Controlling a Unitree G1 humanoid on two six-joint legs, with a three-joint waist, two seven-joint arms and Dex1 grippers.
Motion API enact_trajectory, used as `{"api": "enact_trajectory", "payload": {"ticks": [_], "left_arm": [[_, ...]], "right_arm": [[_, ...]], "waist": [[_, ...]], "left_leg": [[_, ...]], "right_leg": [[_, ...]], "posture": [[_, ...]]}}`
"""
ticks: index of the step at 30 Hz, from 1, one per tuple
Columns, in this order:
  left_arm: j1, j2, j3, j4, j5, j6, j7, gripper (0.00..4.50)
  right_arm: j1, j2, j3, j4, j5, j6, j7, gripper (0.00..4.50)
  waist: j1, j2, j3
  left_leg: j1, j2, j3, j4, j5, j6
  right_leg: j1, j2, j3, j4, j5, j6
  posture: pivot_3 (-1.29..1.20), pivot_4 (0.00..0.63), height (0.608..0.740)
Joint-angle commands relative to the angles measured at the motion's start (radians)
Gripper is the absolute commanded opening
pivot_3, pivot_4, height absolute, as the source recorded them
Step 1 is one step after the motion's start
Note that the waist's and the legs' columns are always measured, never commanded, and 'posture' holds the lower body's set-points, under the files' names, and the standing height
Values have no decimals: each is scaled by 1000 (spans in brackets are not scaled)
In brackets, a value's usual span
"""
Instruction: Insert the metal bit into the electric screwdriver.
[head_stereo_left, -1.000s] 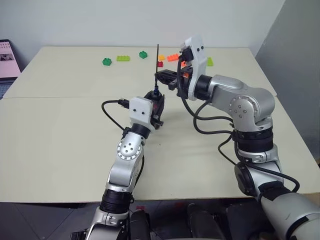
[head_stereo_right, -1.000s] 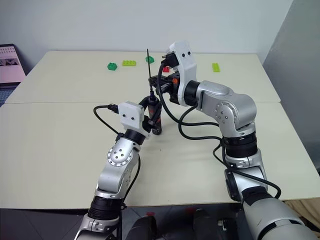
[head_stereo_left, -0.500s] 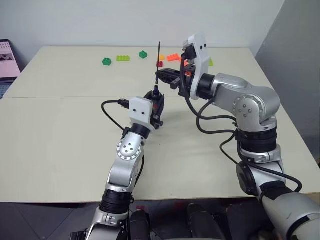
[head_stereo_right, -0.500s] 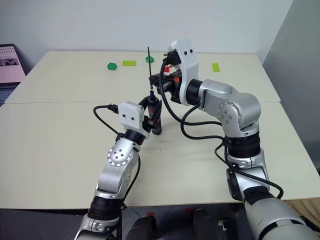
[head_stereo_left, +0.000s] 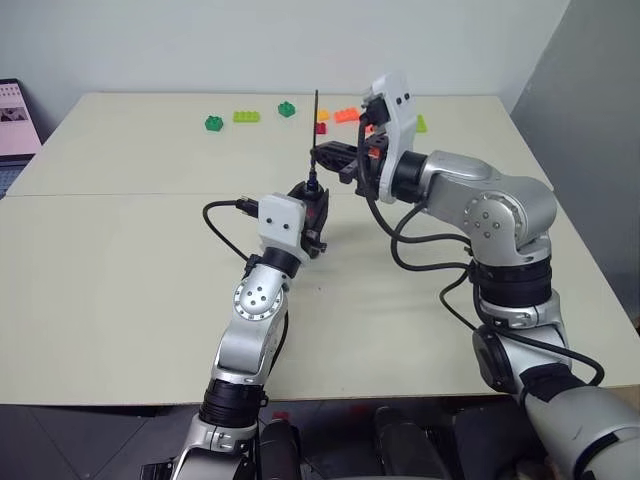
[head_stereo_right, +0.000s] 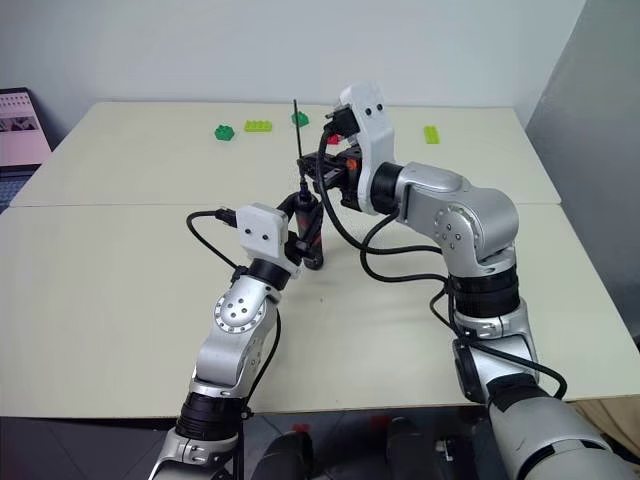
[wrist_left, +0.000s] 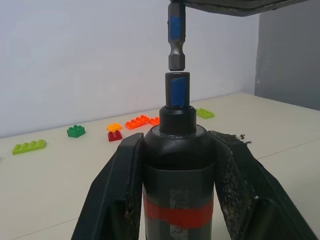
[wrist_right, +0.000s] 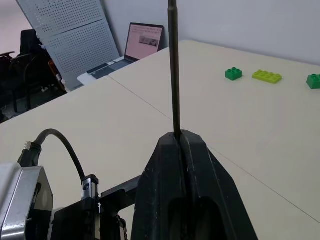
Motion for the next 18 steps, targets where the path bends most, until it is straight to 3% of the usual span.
{"api": "enact_trajectory", "payload": {"ticks": [1, 18], "left_arm": [[11, 15, 16, -7, 21, 6, 6, 1628], [9, 15, 10, -5, 23, 9, 1, 1628]], "right_arm": [[-1, -13, 5, -38, -3, -29, 12, 0], [-11, -48, 91, 9, -44, -88, 97, 0]], "waist": [[0, 0, 0], [0, 0, 0]], "left_leg": [[0, 0, 0, 0, 0, 0], [0, 0, 0, 0, 0, 0]], "right_leg": [[0, 0, 0, 0, 0, 0], [0, 0, 0, 1, 0, 0]], "posture": [[0, 150, 740], [0, 150, 740]]}}
